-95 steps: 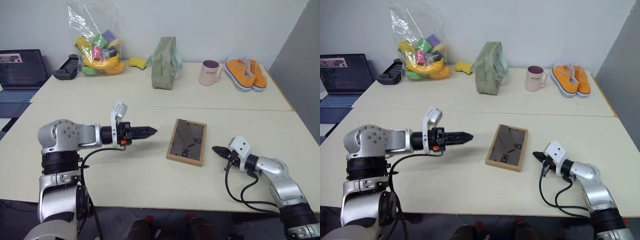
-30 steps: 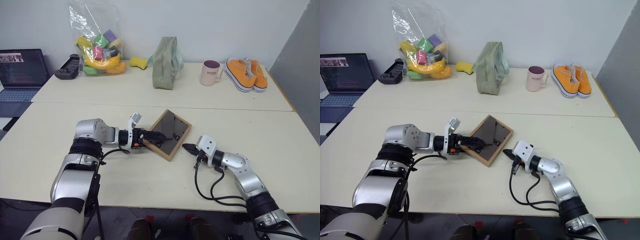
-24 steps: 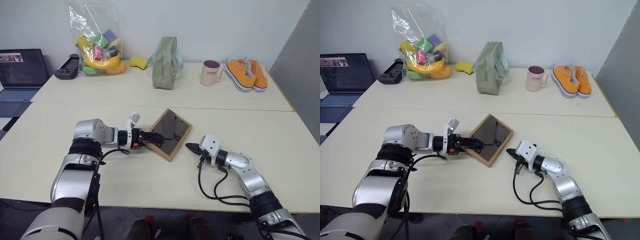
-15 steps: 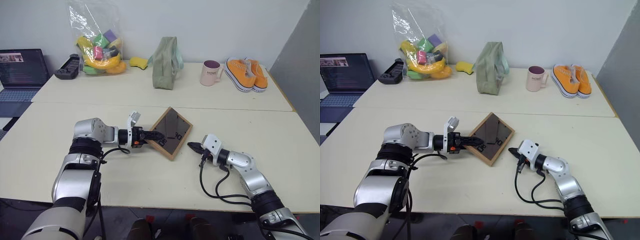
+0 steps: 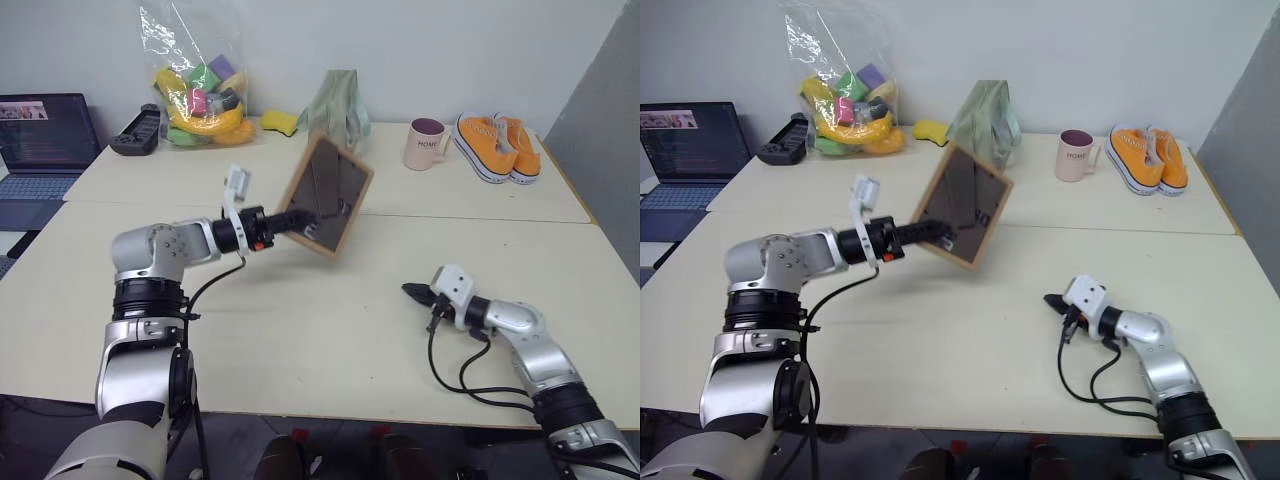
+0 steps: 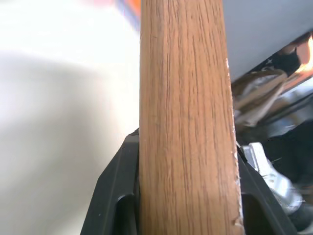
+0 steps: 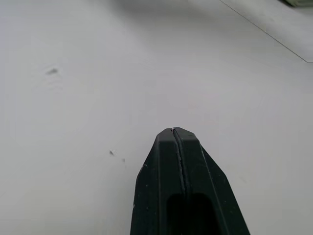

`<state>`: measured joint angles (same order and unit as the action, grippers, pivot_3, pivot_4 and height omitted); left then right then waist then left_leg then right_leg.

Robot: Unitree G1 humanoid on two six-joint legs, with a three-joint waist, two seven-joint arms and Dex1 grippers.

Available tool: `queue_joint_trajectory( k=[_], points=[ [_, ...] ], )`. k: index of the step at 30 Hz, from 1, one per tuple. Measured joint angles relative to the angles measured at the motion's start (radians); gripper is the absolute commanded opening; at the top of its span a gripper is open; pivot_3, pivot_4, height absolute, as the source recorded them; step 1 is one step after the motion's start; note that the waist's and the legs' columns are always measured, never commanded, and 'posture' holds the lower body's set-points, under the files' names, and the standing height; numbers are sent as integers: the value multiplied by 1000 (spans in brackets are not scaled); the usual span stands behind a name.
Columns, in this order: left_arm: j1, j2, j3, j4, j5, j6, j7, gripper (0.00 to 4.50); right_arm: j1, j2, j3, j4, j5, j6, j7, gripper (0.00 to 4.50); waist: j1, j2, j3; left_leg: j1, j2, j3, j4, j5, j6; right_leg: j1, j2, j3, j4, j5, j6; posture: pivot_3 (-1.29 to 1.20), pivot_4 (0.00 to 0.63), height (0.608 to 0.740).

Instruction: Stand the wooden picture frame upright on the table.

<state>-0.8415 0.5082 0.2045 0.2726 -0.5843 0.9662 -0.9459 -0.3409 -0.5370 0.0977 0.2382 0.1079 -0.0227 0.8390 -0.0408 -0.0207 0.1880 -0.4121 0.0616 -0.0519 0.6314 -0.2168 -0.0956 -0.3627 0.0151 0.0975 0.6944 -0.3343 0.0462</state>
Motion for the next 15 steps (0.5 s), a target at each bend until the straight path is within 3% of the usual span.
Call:
queue_joint_trajectory(
  k=[6, 11, 15],
  points=[
    [150, 67, -104, -217, 74, -196, -53, 1263, -80, -31, -79, -70, 127, 101, 53, 0, -10, 2, 1, -5, 0, 3, 0, 0, 0, -8, 0, 3, 2, 0, 0, 0, 150, 740],
    [172, 71, -121, -272, 74, -212, -49, 1263, -312, -43, -200, -251, 301, 256, 21, 869, -8, 2, 2, -5, 1, -1, -1, 0, 3, -8, 1, 0, 3, 0, 0, 0, 150, 740],
    [171, 80, -120, -273, 74, -212, -44, 1263, -344, -18, -223, -321, 378, 363, -22, 1822, 0, 1, 2, -7, 0, 0, -1, -1, 3, -9, 0, 0, 2, 0, 0, 0, 150, 740]
  ],
)
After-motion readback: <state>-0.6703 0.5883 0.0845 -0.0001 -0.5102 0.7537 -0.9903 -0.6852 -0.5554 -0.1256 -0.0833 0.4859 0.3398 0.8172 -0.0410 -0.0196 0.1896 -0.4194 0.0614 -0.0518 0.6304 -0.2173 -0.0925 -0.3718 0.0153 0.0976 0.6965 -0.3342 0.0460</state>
